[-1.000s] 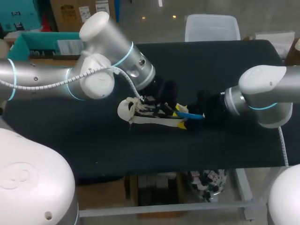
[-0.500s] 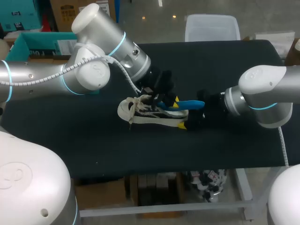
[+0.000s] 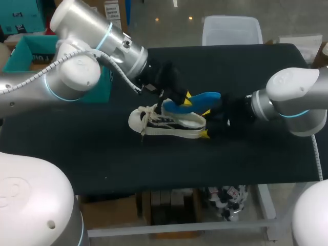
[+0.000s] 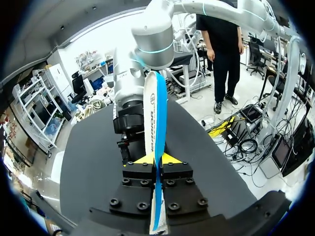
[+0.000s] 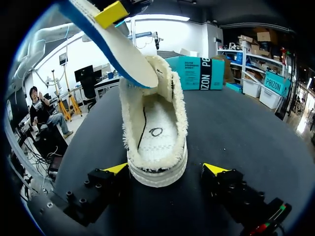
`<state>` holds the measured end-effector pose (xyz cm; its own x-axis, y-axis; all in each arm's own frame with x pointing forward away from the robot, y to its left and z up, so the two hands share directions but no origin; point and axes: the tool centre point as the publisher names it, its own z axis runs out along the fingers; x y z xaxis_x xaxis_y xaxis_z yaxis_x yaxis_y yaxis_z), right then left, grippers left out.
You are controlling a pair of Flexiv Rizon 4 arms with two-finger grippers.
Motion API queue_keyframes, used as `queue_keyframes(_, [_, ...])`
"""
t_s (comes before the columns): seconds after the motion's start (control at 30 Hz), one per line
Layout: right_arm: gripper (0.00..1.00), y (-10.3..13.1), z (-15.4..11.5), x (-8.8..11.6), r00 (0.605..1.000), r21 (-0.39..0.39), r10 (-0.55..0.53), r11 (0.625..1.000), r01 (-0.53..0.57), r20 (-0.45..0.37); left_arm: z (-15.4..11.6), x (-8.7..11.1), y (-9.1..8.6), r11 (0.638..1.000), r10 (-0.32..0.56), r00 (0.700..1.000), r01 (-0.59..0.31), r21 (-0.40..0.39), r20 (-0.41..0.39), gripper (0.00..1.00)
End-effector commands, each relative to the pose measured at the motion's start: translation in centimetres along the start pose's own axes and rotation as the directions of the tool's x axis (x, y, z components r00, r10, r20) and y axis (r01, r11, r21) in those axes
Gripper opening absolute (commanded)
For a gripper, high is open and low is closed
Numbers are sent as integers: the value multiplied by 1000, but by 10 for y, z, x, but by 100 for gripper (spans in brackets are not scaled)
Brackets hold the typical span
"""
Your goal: Open the shoe tongue, take the insole out of the shoe, put the insole back into the shoe, and pack the shoe into the shoebox
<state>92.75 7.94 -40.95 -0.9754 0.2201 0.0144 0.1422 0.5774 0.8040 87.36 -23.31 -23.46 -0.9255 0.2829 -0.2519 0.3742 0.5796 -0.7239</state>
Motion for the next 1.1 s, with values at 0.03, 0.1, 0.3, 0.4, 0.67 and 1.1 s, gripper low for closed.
queue_keyframes(0.03, [100, 13, -34, -1, 1000, 56, -14, 998, 14, 8, -26, 10, -6, 999, 5, 1000, -6, 46, 10, 0])
queue_keyframes(0.1, [100, 17, -44, -5, 999, 87, -31, 996, 29, 14, -32, 11, -12, 998, 7, 1000, -8, 66, 11, 0])
queue_keyframes(0.3, [100, 39, -67, -18, 995, 169, -97, 981, 94, 10, -56, 12, -24, 993, 9, 1000, -11, 121, 25, 0])
queue_keyframes(0.4, [100, 56, -71, -24, 990, 230, -143, 963, 140, -4, -71, 15, -24, 992, -5, 999, -1, 130, 49, 0])
queue_keyframes(0.67, [100, 96, -65, -36, 972, 389, -232, 891, 232, -49, -114, 30, -5, 989, -71, 989, 53, 135, 133, 0])
queue_keyframes(1.1, [100, 128, -19, -36, 963, 608, -248, 751, 257, -102, -175, 70, 44, 979, -200, 936, 175, 108, 289, 0])
